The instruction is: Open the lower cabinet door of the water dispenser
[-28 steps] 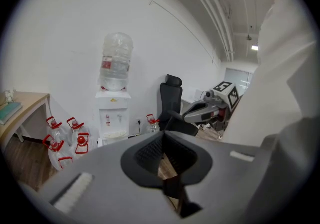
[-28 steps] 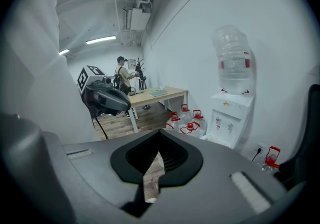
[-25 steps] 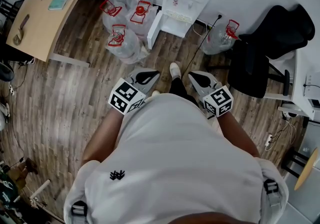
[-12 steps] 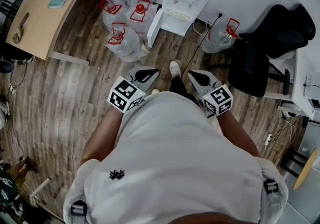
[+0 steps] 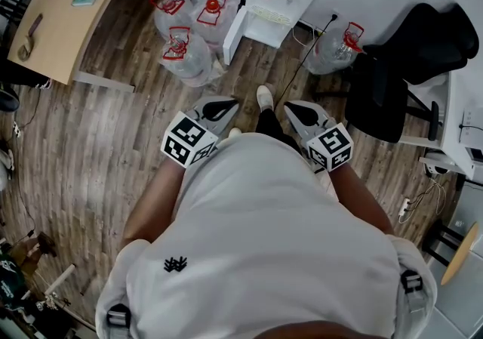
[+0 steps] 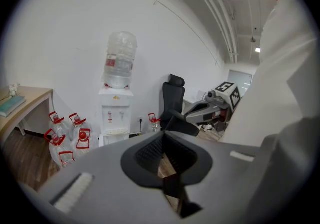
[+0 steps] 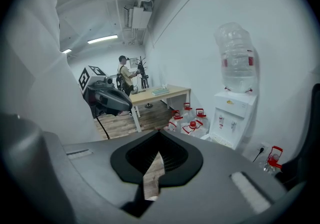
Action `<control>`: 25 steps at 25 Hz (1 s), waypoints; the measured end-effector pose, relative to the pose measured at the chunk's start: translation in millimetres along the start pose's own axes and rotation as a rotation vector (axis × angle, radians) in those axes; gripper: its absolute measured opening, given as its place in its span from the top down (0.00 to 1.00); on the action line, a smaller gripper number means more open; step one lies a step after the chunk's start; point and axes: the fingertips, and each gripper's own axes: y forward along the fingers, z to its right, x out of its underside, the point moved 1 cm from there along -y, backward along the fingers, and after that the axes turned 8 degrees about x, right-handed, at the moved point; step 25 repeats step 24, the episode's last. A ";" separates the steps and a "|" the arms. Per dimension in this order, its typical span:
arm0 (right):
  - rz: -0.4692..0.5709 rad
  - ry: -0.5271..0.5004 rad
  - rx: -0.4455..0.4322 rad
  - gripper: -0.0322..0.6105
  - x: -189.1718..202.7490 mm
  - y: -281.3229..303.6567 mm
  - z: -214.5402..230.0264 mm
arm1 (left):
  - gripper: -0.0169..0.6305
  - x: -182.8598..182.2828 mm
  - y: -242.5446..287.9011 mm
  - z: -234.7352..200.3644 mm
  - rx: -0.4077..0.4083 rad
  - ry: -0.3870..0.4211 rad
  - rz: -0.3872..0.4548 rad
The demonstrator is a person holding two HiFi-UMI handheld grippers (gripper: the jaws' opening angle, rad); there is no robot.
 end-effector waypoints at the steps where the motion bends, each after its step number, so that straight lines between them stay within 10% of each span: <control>1: -0.004 -0.003 -0.003 0.95 0.1 0.6 -0.9 | 0.89 0.9 -0.8 -0.4 -0.001 -0.004 0.001; 25: -0.036 0.027 -0.079 0.95 -5.7 39.9 107.1 | 0.89 -48.0 102.9 -64.3 -0.010 -0.045 -0.065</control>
